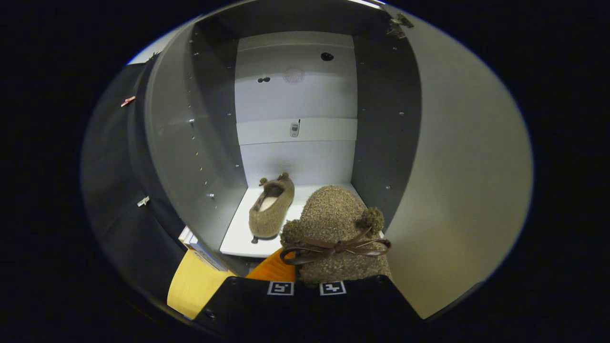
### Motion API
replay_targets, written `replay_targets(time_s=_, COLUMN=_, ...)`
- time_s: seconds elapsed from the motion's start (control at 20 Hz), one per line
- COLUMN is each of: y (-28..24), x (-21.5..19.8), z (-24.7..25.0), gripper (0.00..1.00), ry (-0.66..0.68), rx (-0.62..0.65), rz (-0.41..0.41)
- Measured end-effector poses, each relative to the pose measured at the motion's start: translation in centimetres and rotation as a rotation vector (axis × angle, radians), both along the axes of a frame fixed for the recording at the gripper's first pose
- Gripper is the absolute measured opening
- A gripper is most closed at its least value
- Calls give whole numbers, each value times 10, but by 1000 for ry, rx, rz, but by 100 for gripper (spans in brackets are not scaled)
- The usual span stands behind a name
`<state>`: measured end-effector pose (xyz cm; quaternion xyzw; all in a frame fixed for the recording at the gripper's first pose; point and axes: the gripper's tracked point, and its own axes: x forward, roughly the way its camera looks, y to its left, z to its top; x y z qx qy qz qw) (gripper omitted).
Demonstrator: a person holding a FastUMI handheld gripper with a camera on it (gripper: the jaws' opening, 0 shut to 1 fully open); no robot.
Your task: Open the shoe cabinet door, grab the shoes and put them into the shoe cabinet, then close the shoe cabinet door.
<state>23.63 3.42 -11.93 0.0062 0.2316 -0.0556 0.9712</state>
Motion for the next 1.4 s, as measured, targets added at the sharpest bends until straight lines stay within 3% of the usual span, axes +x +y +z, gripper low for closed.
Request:
replay_targets(time_s=0.65, y=-38, x=199, z=-59, gripper=5, ry=141, rx=35, rz=-64)
replay_targets(time_s=1.05, y=-55, x=241, z=-121, gripper=5, ry=251, rx=71, rz=-90)
replay_targets(time_s=1.2, y=-57, x=243, z=-119, gripper=7, ry=243, rx=80, rz=-93)
replay_targets(time_s=1.35, y=-55, x=235, z=-118, gripper=16, ry=258, rx=82, rz=-85)
replay_targets(time_s=1.4, y=-52, x=231, z=-118, gripper=27, ry=262, rx=85, rz=-78)
